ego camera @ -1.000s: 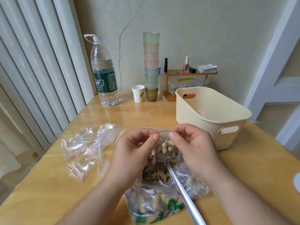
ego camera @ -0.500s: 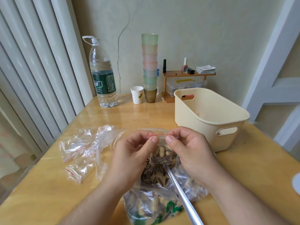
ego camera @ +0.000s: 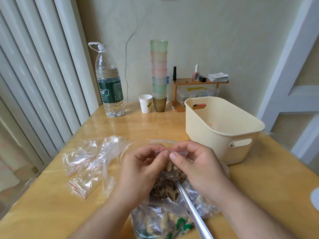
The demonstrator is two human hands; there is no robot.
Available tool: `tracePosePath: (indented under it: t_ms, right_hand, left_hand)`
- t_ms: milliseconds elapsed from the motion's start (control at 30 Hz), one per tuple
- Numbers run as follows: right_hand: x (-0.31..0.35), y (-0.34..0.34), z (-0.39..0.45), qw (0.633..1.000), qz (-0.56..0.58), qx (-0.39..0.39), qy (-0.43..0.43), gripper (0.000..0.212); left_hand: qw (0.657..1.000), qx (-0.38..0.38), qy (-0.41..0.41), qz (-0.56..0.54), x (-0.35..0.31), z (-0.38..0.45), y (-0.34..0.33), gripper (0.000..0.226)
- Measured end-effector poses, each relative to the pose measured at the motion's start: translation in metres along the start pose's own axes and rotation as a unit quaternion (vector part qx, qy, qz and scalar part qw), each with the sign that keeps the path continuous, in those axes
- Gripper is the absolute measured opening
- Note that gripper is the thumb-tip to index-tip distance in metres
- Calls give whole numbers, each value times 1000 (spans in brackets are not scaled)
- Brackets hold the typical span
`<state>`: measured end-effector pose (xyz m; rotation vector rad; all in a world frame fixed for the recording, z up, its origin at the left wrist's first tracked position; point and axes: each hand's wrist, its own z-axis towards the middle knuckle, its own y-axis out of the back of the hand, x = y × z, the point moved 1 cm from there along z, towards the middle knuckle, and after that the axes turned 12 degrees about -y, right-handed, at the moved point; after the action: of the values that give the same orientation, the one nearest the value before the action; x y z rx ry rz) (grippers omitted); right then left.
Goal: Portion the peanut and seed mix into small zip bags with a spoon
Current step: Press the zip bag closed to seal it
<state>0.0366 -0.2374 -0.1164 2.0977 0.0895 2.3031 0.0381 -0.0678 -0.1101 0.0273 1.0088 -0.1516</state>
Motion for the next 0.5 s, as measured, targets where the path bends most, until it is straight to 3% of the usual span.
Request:
tracePosePath:
  t_ms: [367, 500]
  right_hand:
    - [2, 2, 3, 1000, -16, -8, 14, 8]
    - [2, 5, 4, 1000, -6, -28, 9, 20]
  left_hand:
    - [999, -20, 24, -5, -1, 2, 0, 5]
    - [1000, -23, 18, 7, -1, 3, 2, 6]
